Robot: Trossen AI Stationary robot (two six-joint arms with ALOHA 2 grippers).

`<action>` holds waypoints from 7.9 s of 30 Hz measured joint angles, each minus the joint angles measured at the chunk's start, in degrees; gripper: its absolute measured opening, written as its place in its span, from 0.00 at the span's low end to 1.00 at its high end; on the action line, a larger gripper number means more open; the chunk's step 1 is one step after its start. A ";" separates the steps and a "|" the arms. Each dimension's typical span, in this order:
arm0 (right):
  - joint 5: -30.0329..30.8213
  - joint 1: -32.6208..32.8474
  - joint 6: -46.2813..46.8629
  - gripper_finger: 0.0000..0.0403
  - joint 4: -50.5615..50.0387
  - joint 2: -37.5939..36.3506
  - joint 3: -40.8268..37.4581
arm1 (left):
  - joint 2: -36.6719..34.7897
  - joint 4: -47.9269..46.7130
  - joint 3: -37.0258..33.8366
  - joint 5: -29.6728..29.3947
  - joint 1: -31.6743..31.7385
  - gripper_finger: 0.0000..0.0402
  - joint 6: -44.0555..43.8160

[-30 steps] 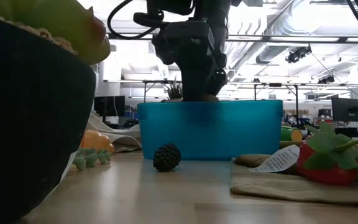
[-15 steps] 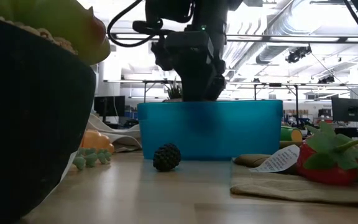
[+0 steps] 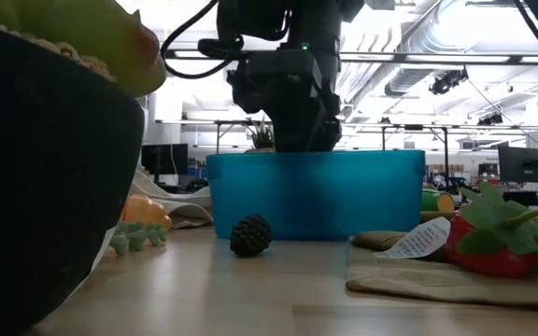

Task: Pick and placing Produce into tupperware
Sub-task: Put the brown kiwi into the blue bin, then put the green corn into the blue bin

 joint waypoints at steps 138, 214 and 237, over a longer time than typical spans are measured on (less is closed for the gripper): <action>4.30 -18.40 22.66 0.65 -0.48 -30.49 -37.49 | 0.02 0.09 0.00 1.05 0.02 0.22 -0.02; 1.29 -20.96 22.03 0.48 5.22 -28.71 -42.95 | 0.02 0.09 0.00 1.27 0.02 0.22 -0.48; 1.31 -16.41 26.10 0.48 8.96 -50.28 -42.95 | 0.00 0.11 -0.02 1.25 0.02 0.22 -0.48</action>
